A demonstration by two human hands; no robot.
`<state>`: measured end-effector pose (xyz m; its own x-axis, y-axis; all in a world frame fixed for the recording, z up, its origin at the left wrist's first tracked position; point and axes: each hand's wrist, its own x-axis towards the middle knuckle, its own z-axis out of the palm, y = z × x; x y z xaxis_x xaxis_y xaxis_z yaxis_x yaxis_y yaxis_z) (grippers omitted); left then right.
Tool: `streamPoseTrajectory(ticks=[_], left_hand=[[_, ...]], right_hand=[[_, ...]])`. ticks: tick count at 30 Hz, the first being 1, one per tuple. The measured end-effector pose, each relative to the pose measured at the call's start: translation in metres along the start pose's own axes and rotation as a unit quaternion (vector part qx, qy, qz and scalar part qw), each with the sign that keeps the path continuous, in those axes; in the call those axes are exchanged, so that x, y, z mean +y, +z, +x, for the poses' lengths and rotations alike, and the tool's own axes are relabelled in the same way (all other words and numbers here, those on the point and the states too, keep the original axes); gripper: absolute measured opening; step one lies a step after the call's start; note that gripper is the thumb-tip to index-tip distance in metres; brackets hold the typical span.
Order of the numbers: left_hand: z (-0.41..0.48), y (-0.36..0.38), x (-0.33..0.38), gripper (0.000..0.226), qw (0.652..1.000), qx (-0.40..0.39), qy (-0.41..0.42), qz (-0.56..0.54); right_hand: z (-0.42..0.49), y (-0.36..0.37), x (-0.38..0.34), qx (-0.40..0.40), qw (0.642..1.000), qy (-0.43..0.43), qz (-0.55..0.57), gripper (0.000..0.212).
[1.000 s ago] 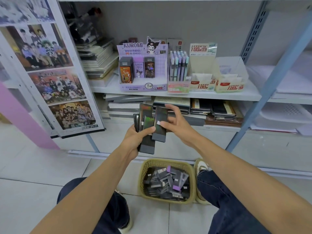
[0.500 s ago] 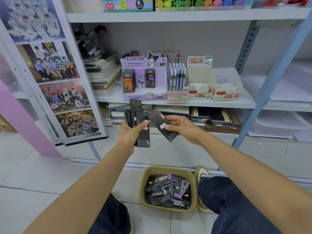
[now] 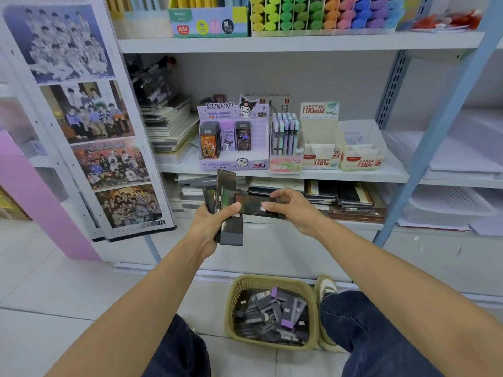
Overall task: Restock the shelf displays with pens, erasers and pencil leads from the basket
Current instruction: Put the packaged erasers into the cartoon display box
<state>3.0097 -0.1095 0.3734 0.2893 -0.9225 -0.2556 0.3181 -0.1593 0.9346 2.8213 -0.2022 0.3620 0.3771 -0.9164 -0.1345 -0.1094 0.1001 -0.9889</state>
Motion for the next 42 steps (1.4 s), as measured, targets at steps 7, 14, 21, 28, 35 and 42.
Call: streamPoseTrajectory(ticks=[7, 14, 21, 28, 35, 42], left_hand=[[0.012, -0.001, 0.014, 0.047, 0.999, 0.037, 0.024, 0.003], [0.041, -0.009, 0.046, 0.059, 0.998, 0.030, 0.044, 0.030], [0.064, -0.018, 0.065, 0.048, 0.997, 0.002, 0.062, 0.039], [0.092, -0.029, 0.079, 0.053, 0.998, 0.023, 0.059, 0.015], [0.124, -0.031, 0.086, 0.049, 0.997, 0.013, 0.068, 0.023], [0.156, -0.034, 0.084, 0.052, 0.997, 0.025, 0.068, 0.036]], right_hand=[[0.016, 0.014, -0.019, 0.023, 0.994, 0.103, 0.037, 0.043], [0.062, 0.021, -0.061, 0.020, 0.984, 0.134, 0.118, 0.028], [0.096, 0.027, -0.099, 0.003, 0.985, 0.082, 0.153, 0.018], [0.120, 0.017, -0.132, 0.023, 0.989, -0.124, -0.081, 0.030], [0.157, 0.004, -0.157, 0.115, 0.921, -0.244, -0.280, 0.026], [0.185, 0.020, -0.127, 0.116, 0.863, -0.260, -0.418, 0.022]])
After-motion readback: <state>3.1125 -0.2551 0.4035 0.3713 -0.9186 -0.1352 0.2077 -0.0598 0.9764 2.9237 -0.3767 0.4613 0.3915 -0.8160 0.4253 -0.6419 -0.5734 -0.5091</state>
